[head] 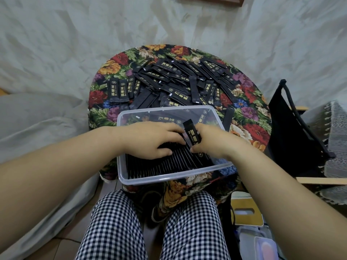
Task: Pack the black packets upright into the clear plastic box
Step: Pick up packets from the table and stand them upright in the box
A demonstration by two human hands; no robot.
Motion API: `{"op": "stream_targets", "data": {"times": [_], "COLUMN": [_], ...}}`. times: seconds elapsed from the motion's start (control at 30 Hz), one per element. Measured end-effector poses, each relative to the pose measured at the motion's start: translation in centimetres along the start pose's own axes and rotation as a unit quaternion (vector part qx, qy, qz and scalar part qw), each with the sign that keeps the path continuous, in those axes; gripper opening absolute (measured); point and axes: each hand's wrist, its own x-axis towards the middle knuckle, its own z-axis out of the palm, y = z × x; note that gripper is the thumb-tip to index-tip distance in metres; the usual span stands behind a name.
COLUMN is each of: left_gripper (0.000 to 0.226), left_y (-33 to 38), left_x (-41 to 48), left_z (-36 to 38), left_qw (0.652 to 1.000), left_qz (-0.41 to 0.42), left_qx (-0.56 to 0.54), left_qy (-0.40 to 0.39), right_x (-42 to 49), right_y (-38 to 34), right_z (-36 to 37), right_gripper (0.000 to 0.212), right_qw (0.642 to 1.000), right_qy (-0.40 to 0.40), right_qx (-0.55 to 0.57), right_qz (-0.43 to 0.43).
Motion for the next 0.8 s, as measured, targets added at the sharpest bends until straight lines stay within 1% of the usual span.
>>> {"op": "stream_targets", "data": {"times": [0.1, 0.17, 0.23, 0.33, 0.47, 0.57, 0.73, 0.8], "left_gripper": [0.051, 0.054, 0.056, 0.053, 0.046, 0.046, 0.041, 0.04], "left_y": [-0.1, -0.1, 0.0, 0.3, 0.3, 0.4, 0.6, 0.6], "left_x": [0.1, 0.3, 0.5, 0.7, 0.9, 1.1, 1.1, 1.0], "left_z": [-0.3, -0.4, -0.4, -0.6, -0.7, -0.7, -1.0, -0.9], "left_qw": [0.998, 0.996, 0.994, 0.991, 0.983, 0.98, 0.969, 0.97], "left_qz": [-0.056, -0.09, -0.104, -0.117, -0.149, -0.158, -0.134, -0.122], "left_qx": [-0.015, -0.023, -0.036, -0.061, -0.077, -0.094, -0.191, -0.197], "left_qy": [0.01, 0.004, 0.003, 0.033, 0.075, 0.075, 0.079, 0.077], "right_x": [0.1, 0.1, 0.1, 0.2, 0.3, 0.2, 0.1, 0.1], "right_y": [0.2, 0.4, 0.7, 0.7, 0.6, 0.6, 0.7, 0.7], "right_z": [0.1, 0.3, 0.4, 0.5, 0.5, 0.3, 0.0, -0.1], "right_gripper": [0.054, 0.063, 0.07, 0.076, 0.074, 0.073, 0.052, 0.049], "right_qw": [1.0, 0.999, 0.999, 0.999, 1.0, 1.0, 0.998, 0.999], "right_qy": [0.0, -0.003, -0.006, -0.008, -0.005, -0.011, -0.02, -0.021], "right_qx": [0.027, 0.033, 0.038, 0.033, 0.019, 0.028, 0.056, 0.045], "right_qz": [-0.001, 0.004, 0.007, 0.01, 0.008, 0.005, 0.001, -0.006]}}
